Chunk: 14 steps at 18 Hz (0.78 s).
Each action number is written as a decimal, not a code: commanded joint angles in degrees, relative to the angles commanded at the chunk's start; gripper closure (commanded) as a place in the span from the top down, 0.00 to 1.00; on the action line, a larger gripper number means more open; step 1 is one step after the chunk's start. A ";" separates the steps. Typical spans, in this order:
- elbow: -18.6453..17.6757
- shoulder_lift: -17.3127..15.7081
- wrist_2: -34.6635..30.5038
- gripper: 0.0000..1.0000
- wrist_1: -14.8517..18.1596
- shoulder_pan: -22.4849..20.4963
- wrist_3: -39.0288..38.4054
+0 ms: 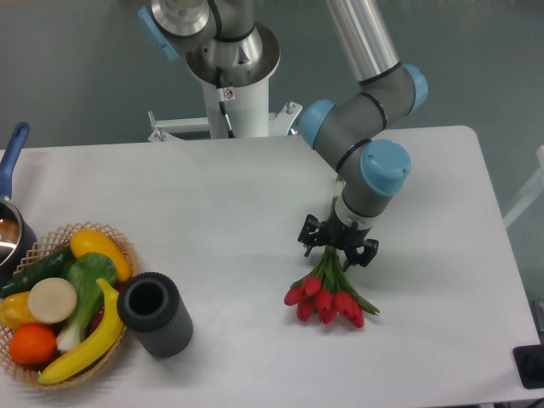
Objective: Pick up the flowers from the table
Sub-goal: 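Lower the open gripper down around the tulip stems near the blooms, then close the gripper on the tulip stems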
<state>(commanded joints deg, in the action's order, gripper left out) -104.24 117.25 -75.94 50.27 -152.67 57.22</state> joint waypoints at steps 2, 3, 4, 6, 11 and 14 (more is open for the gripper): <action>0.17 0.00 0.00 0.54 0.00 0.00 0.09; 0.18 0.00 0.00 0.48 0.00 0.00 0.09; 0.18 0.00 0.00 0.45 0.00 0.00 0.09; 0.35 0.00 0.09 0.40 0.00 0.00 0.09; 0.62 -0.88 0.70 0.36 0.18 0.00 -0.26; 0.62 -0.97 0.70 0.36 0.18 0.00 -0.26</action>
<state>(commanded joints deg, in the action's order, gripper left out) -103.62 116.28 -75.23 50.45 -152.67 56.95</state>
